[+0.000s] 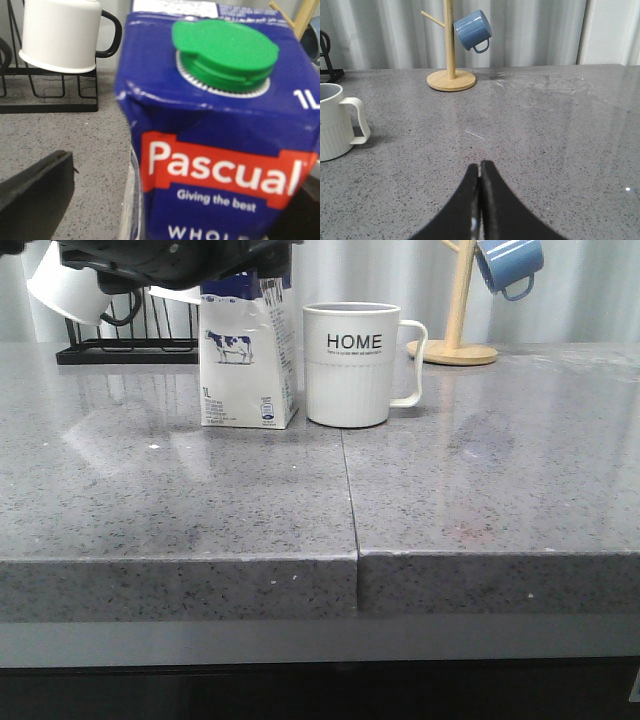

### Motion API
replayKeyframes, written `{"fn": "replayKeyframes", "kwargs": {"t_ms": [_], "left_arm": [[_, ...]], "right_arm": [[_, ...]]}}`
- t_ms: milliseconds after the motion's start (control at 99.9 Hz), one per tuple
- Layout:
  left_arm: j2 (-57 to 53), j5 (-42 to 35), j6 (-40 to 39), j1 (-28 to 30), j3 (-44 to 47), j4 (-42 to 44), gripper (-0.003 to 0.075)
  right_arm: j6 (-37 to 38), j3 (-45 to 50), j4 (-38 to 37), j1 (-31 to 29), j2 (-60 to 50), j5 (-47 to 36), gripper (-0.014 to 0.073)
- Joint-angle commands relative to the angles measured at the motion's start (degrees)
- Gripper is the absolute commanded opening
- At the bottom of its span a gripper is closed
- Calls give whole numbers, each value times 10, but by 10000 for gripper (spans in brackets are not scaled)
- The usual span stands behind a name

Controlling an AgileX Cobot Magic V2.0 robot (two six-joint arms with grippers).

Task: Place milk next to cup
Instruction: 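Open the left gripper and lift it away from the carton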

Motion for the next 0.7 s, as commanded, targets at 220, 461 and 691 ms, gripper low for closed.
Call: {"fn": "replayKeyframes", "kwargs": {"t_ms": [220, 461, 691], "left_arm": [[-95, 7, -3, -20, 33, 26, 662], [-159, 8, -3, 7, 68, 87, 662], [-236, 50, -19, 91, 99, 167, 662]], "right_arm": [[-1, -15, -4, -4, 5, -42, -122], [-1, -15, -4, -4, 5, -42, -122], [-1, -15, -4, -4, 5, -42, -122]]}}
